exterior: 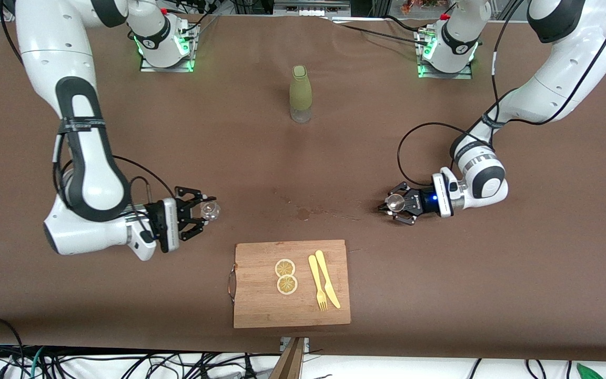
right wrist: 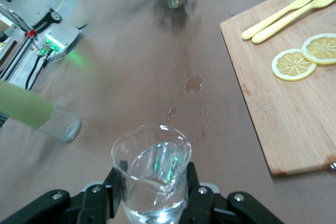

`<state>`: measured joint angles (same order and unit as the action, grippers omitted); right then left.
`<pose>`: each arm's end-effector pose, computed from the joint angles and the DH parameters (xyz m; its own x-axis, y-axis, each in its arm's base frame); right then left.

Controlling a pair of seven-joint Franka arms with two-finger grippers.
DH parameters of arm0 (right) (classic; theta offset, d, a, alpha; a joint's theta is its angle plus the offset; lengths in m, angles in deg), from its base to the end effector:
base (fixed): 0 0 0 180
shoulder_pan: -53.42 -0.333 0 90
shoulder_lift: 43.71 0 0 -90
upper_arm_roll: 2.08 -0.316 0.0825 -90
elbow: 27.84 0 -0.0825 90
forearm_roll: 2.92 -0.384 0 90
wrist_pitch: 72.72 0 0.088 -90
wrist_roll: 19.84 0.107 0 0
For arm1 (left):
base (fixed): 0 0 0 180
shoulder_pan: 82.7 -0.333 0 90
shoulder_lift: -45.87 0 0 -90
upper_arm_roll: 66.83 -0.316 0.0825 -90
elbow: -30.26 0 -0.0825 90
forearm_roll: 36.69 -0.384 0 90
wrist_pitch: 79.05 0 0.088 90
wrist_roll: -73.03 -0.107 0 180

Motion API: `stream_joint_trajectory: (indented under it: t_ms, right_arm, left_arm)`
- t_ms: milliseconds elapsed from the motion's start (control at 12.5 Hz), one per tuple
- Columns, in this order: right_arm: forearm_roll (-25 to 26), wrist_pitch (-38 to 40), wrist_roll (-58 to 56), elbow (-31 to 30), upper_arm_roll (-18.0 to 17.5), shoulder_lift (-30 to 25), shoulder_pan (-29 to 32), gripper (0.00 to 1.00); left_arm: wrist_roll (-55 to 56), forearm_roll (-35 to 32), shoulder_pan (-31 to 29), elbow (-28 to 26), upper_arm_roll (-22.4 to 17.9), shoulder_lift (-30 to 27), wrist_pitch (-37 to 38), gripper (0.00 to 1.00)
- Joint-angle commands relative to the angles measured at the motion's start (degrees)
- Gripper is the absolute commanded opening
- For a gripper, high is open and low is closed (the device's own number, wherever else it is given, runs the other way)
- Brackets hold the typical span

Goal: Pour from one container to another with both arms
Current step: 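Lift the beaker with the right gripper while the left gripper brings the jigger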

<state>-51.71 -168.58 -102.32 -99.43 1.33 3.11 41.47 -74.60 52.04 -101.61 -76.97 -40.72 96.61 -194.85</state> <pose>0.6981 0.1901 0.2731 0.3547 0.7382 0.5738 0.8715 -0.0387 -0.4889 0.5830 -0.1315 0.0936 0.1564 -0.0413 0.9868 -0.9682 -0.2038 0.1449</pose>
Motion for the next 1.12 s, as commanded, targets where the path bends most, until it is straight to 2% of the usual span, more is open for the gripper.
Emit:
stream_joint_trajectory:
  t_ms: [0, 240, 559, 1038]
  right_arm:
    - [3.3, -3.3, 8.6, 2.6, 0.7, -0.2, -4.7, 0.16]
    - [8.0, -6.8, 19.2, 5.1, 0.7, -0.2, -10.0, 0.16]
    - [13.7, -11.1, 30.1, 5.1, 0.8, -0.2, -15.8, 0.17]
    - [20.0, -17.9, 41.6, 5.1, 0.6, 0.0, -22.8, 0.17]
  left_arm:
    - [0.2, 3.8, 2.2, 1.0, 0.7, 0.3, -2.5, 0.0]
    - [-0.2, 6.7, 4.9, 2.0, 1.3, 0.5, -4.9, 0.0]
    - [-2.4, 13.3, 9.9, 2.1, 1.3, 1.6, -5.0, 0.0]
    - [-2.1, 15.3, 16.1, 6.9, 1.3, 4.5, -9.0, 0.0]
